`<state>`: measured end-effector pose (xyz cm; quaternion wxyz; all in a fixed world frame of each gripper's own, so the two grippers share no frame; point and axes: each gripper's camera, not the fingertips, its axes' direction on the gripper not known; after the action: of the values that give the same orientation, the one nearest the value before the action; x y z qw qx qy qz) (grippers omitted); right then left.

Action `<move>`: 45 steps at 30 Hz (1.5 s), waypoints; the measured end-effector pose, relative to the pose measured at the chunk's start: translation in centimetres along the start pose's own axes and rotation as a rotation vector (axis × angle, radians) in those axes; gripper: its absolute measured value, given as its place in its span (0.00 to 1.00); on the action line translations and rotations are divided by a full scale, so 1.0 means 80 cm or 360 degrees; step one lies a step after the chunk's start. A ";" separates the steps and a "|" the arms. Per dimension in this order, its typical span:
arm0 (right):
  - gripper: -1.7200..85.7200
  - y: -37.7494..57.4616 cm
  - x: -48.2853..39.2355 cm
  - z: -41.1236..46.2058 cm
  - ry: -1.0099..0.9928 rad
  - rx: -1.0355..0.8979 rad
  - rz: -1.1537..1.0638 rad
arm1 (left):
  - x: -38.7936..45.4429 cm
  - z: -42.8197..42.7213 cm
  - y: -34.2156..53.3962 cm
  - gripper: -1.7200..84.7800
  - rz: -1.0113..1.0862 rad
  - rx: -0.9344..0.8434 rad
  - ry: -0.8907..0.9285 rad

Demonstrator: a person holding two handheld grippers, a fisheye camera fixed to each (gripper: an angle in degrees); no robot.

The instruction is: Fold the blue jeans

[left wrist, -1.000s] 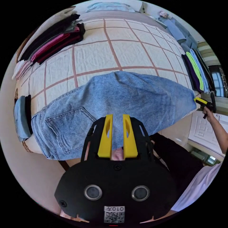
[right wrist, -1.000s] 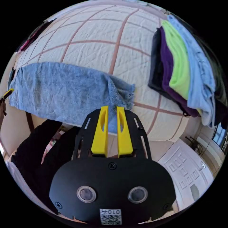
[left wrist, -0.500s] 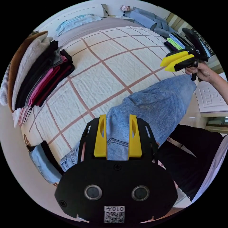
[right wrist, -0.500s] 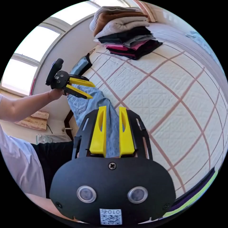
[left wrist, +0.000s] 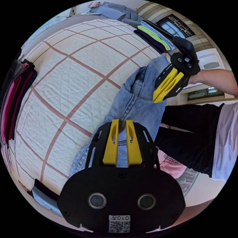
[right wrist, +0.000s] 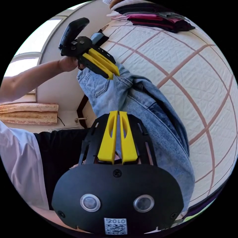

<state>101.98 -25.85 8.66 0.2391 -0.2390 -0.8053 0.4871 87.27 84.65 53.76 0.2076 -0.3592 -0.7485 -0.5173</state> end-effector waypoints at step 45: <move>0.07 -0.161 0.010 -0.196 0.0313 -0.0246 -0.0064 | 0.015 -0.004 0.379 0.07 -0.1103 0.0248 -0.0538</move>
<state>109.11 -20.13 26.84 0.3076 -0.2871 -0.8177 0.3929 109.27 91.01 73.70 -0.0790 -0.1485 -0.8861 -0.4320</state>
